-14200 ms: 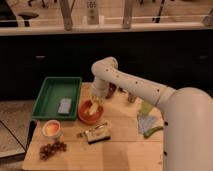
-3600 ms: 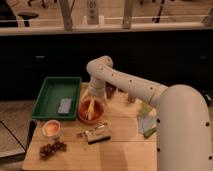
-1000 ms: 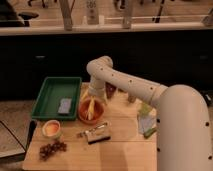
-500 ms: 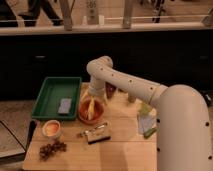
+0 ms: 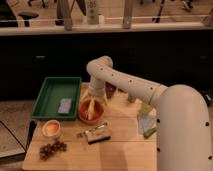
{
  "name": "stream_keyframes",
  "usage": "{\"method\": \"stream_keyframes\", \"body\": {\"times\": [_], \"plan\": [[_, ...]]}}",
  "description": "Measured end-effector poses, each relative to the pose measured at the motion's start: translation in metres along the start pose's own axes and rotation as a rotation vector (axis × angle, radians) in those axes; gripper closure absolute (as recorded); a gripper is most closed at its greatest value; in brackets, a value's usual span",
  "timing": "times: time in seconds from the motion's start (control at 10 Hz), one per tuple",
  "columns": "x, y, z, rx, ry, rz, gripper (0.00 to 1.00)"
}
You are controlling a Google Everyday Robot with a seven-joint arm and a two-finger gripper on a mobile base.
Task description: Place banana in red bowl
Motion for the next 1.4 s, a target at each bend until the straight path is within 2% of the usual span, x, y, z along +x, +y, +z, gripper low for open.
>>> {"method": "stream_keyframes", "body": {"times": [1.4], "plan": [[0.0001,0.0000,-0.0002,0.000,0.000,0.000,0.20]]}}
